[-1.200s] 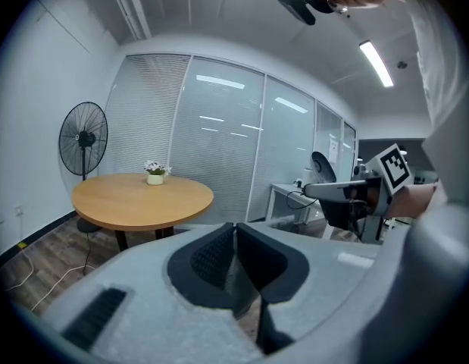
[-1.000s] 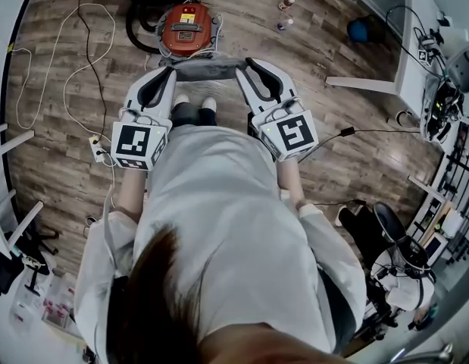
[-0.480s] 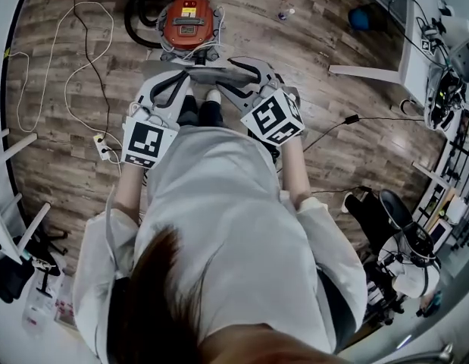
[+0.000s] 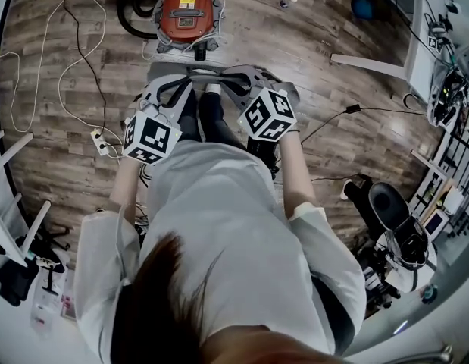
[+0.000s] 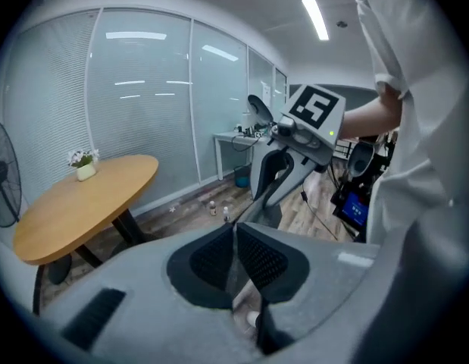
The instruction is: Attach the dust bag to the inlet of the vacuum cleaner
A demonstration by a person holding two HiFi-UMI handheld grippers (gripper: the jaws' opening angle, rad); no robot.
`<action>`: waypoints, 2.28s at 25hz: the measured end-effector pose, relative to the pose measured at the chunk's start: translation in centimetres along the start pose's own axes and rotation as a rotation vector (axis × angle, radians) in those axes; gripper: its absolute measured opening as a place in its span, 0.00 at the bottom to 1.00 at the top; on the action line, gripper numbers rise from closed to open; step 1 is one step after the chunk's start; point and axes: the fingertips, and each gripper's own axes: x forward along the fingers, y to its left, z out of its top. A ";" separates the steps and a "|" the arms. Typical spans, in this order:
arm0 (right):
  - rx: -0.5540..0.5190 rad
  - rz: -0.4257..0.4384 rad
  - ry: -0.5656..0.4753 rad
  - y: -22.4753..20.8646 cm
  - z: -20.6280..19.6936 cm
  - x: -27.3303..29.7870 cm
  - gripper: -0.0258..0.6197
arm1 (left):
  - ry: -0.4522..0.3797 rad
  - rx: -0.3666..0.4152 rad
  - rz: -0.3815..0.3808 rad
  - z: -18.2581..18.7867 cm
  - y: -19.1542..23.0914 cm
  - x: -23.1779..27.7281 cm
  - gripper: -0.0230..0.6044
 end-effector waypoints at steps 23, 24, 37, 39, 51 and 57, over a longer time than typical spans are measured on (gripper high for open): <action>-0.102 0.180 0.188 3.7 -16.1 20.5 0.08 | 0.313 -0.035 -0.168 -22.7 -1.9 16.0 0.09; -0.103 0.182 0.190 3.6 -16.8 21.3 0.08 | 0.316 -0.039 -0.167 -23.4 -1.9 16.8 0.09; -0.035 0.199 0.195 3.0 -24.4 30.7 0.08 | 0.372 -0.135 -0.132 -32.3 -1.1 24.9 0.08; -0.035 0.182 0.196 2.8 -25.0 31.7 0.08 | 0.384 -0.141 -0.122 -33.2 -0.8 25.6 0.08; 0.004 0.141 0.208 1.7 -26.5 34.3 0.08 | 0.424 -0.164 -0.097 -35.1 0.3 27.7 0.08; 0.016 0.126 0.208 1.0 -26.8 34.5 0.08 | 0.418 -0.177 -0.095 -35.1 0.8 28.3 0.08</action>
